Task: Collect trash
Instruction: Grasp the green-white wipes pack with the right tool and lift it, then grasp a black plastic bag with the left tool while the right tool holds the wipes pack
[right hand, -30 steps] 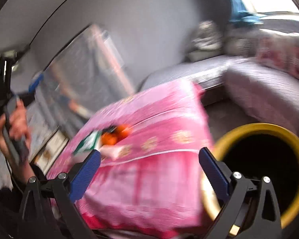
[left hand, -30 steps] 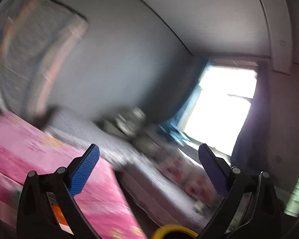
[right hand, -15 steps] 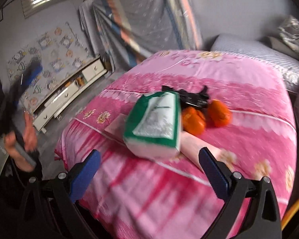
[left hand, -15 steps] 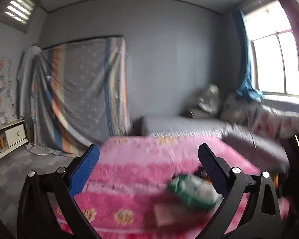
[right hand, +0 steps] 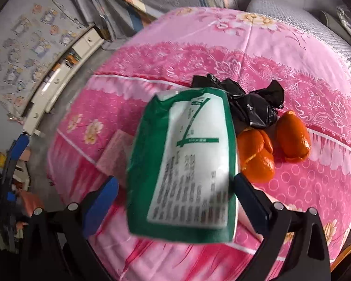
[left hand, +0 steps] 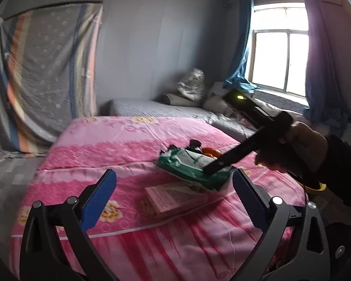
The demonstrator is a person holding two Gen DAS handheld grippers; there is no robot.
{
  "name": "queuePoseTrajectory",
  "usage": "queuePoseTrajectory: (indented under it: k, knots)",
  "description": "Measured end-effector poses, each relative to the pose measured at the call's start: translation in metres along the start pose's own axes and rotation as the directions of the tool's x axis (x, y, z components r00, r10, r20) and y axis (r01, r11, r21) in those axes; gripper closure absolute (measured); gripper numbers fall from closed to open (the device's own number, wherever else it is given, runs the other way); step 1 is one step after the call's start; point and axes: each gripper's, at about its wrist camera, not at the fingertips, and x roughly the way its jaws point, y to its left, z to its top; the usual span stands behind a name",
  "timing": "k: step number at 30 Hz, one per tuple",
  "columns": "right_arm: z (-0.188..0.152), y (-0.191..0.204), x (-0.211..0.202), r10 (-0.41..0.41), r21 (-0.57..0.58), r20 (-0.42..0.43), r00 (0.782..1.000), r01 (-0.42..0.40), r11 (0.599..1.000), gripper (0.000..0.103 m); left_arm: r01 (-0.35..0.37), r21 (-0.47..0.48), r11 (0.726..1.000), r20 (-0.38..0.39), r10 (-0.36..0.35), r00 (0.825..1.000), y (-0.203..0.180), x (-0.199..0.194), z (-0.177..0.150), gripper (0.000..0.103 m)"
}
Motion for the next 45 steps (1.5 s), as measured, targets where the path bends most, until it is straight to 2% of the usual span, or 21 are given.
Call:
queuePoseTrajectory:
  k: [3,9,12,13,14,16,19,22,25,27,29,31,34,40,45]
  knots:
    - [0.006,0.001,0.012,-0.028,0.013,-0.022,0.999,0.029,1.0,0.008,0.02,0.008,1.0,-0.027,-0.02,0.999,0.0,0.012,-0.007,0.008]
    - [0.011,0.008,0.034,-0.094,0.004,-0.049,0.994,0.094,0.996,0.008,-0.006,0.028,1.0,-0.088,0.008,0.996,-0.005,0.027,-0.014,0.008]
    - [0.01,0.008,0.034,-0.087,0.024,-0.027,0.996,0.087,0.996,0.01,-0.021,0.018,1.0,-0.101,0.022,0.995,-0.002,0.031,-0.014,0.008]
    - [0.01,0.009,0.033,-0.083,0.026,-0.024,0.996,0.084,0.996,0.021,-0.023,0.011,1.0,-0.103,0.024,0.994,-0.002,0.031,-0.014,0.008]
    - [0.008,0.008,0.031,-0.081,0.026,-0.023,0.996,0.081,0.996,0.039,-0.024,0.005,1.0,-0.105,0.024,0.994,0.0,0.031,-0.014,0.008]
    - [0.007,0.005,0.029,-0.054,0.036,-0.021,0.998,0.055,0.998,0.05,-0.023,-0.012,1.0,-0.108,0.021,0.994,0.001,0.032,-0.012,0.008]
    - [0.0,-0.004,0.016,0.002,0.06,0.004,1.0,-0.002,0.998,0.055,-0.023,-0.031,0.999,-0.104,0.019,0.994,0.001,0.033,-0.008,0.008]
    - [-0.013,-0.017,-0.01,0.099,0.089,0.068,0.993,-0.105,0.99,0.055,-0.022,-0.028,0.999,-0.104,0.019,0.994,-0.001,0.034,-0.004,0.008]
    - [-0.034,-0.035,-0.052,0.187,0.109,0.173,0.967,-0.208,0.972,0.055,-0.019,0.006,1.0,-0.118,0.02,0.993,-0.009,0.04,0.0,0.008]
    - [-0.054,-0.052,-0.087,0.225,0.125,0.276,0.935,-0.267,0.956,0.055,-0.01,0.035,0.999,-0.127,0.015,0.992,-0.015,0.048,0.005,0.008]
    - [-0.074,-0.07,-0.115,0.23,0.14,0.357,0.905,-0.296,0.945,0.054,0.002,0.046,0.999,-0.13,0.004,0.992,-0.019,0.055,0.011,0.008]
    - [-0.095,-0.085,-0.138,0.206,0.147,0.423,0.882,-0.291,0.945,0.054,0.025,0.052,0.998,-0.134,-0.018,0.991,-0.023,0.066,0.02,0.008]
    - [-0.125,-0.104,-0.158,0.195,0.165,0.486,0.852,-0.308,0.937,0.054,0.043,0.048,0.998,-0.156,-0.035,0.987,-0.028,0.09,0.034,0.008]
    - [-0.17,-0.135,-0.17,0.173,0.236,0.539,0.824,-0.345,0.909,0.053,0.115,0.01,0.993,-0.251,-0.109,0.962,-0.034,0.157,0.059,0.008]
    - [-0.188,-0.151,-0.166,0.164,0.284,0.547,0.821,-0.366,0.887,0.053,0.091,0.025,0.996,-0.342,-0.077,0.936,-0.029,0.211,0.066,0.009]
